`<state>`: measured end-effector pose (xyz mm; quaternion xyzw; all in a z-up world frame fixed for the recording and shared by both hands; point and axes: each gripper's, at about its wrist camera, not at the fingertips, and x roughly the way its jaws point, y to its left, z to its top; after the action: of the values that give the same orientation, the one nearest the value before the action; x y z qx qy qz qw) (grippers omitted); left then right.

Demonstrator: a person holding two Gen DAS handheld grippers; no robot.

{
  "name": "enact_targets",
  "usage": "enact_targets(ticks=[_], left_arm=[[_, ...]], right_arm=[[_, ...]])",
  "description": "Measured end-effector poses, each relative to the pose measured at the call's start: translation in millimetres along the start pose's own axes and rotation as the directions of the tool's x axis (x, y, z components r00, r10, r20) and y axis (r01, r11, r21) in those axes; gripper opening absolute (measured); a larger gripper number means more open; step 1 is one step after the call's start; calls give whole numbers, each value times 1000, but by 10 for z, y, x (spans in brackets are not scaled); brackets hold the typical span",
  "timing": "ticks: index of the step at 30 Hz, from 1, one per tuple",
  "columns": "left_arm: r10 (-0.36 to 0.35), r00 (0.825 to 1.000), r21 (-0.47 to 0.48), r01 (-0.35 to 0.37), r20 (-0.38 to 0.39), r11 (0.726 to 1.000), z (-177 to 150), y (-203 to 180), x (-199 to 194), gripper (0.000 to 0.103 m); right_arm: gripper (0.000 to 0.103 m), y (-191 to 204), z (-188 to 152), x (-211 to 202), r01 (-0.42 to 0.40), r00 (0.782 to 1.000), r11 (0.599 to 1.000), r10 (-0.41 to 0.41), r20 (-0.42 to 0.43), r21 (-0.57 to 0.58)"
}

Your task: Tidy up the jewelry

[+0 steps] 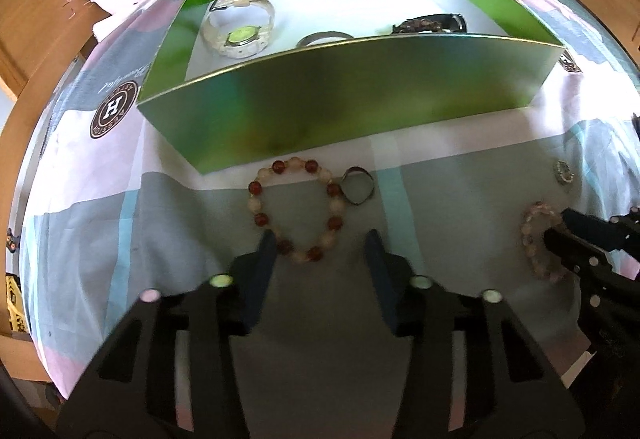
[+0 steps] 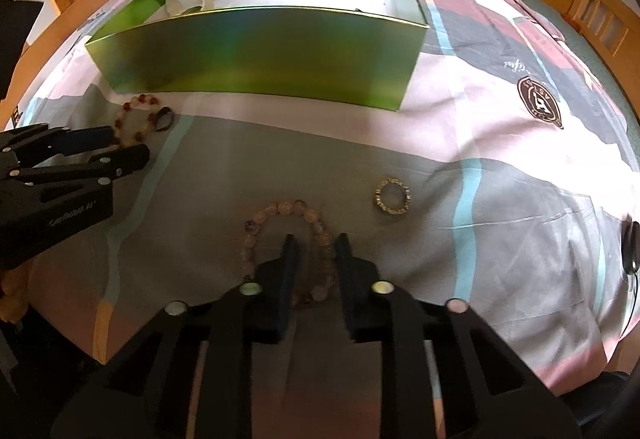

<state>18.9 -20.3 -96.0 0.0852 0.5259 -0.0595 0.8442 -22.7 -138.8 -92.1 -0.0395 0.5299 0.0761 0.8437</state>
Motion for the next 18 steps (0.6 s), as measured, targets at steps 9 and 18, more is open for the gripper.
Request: enact_targets(ticks=[9, 18], left_arm=[[-67, 997, -76, 70, 40, 995, 47, 196, -142, 9], [-119, 990, -136, 129, 82, 982, 79, 334, -282, 8]], right_arm=[[9, -60, 106, -159, -14, 999, 999, 13, 40, 39], [9, -90, 260, -322, -19, 996, 999, 14, 92, 48]])
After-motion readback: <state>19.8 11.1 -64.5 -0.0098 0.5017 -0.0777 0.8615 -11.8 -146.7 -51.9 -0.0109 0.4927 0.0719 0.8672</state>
